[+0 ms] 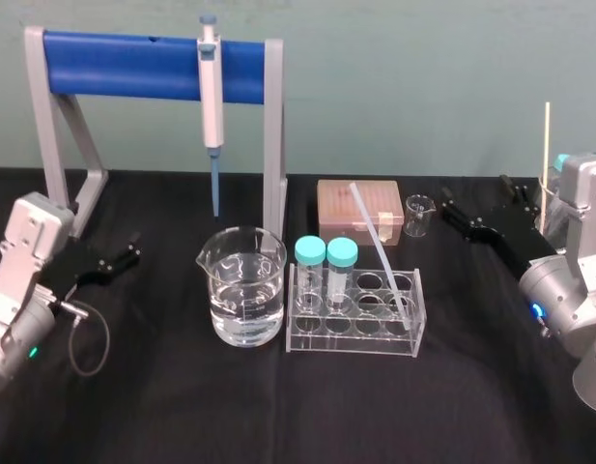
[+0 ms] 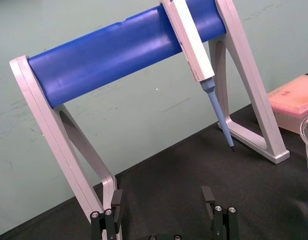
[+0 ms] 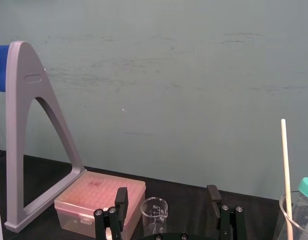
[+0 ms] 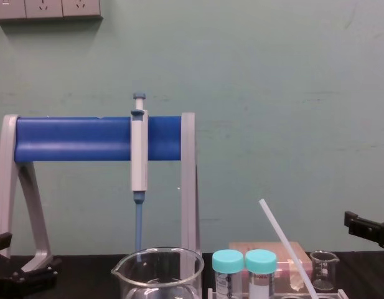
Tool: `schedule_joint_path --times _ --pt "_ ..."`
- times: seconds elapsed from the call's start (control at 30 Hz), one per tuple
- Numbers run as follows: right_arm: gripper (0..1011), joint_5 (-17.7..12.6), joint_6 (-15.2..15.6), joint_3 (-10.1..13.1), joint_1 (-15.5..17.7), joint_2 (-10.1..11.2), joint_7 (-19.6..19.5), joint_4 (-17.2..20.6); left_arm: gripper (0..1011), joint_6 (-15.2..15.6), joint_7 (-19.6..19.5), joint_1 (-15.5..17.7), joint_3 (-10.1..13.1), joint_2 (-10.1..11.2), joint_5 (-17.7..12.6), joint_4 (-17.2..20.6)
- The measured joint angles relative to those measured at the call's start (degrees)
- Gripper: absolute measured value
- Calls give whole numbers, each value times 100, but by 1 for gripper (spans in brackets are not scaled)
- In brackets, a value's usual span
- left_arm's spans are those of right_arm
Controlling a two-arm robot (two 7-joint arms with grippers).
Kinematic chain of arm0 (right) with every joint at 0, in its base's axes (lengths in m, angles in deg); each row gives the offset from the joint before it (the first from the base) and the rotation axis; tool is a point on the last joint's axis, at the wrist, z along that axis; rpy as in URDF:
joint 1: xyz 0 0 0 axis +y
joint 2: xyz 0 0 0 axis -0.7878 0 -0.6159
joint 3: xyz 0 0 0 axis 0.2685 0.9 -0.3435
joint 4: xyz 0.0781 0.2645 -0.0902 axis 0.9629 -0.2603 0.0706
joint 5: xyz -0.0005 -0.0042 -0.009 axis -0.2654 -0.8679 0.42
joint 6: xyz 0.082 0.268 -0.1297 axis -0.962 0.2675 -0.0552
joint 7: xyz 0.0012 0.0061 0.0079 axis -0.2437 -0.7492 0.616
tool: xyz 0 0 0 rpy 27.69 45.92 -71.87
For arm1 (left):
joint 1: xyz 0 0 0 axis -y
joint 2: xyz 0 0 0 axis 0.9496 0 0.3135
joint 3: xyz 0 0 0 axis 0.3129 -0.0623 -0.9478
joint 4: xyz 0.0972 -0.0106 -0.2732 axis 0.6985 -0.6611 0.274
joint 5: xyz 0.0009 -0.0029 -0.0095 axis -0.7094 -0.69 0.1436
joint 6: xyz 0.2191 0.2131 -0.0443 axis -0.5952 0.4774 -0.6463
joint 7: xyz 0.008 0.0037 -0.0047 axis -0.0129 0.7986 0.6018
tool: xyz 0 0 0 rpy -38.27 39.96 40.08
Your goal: Pick up the stirring rod with one hand, then place it down.
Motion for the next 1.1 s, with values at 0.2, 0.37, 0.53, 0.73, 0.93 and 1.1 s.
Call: schedule_joint_path --times 0.2,0.37,0.53,0.73,0.93,1.1 --pt "1002 -8 -29 -2 -5 0 3 0 1000 0 0 0 0 0 0 0" --pt "1000 -14 -37 -5 -7 0 3 2 1000 0 0 0 0 0 0 0" --pt "1000 -22 -45 -8 -10 0 7 3 1000 0 0 0 0 0 0 0" --pt "1000 -26 -51 -10 -13 0 11 4 1000 0 0 0 0 0 0 0" --pt "1000 -28 -55 -10 -14 0 14 4 1000 0 0 0 0 0 0 0" --pt "1000 -31 -59 -10 -14 0 18 4 1000 0 0 0 0 0 0 0"
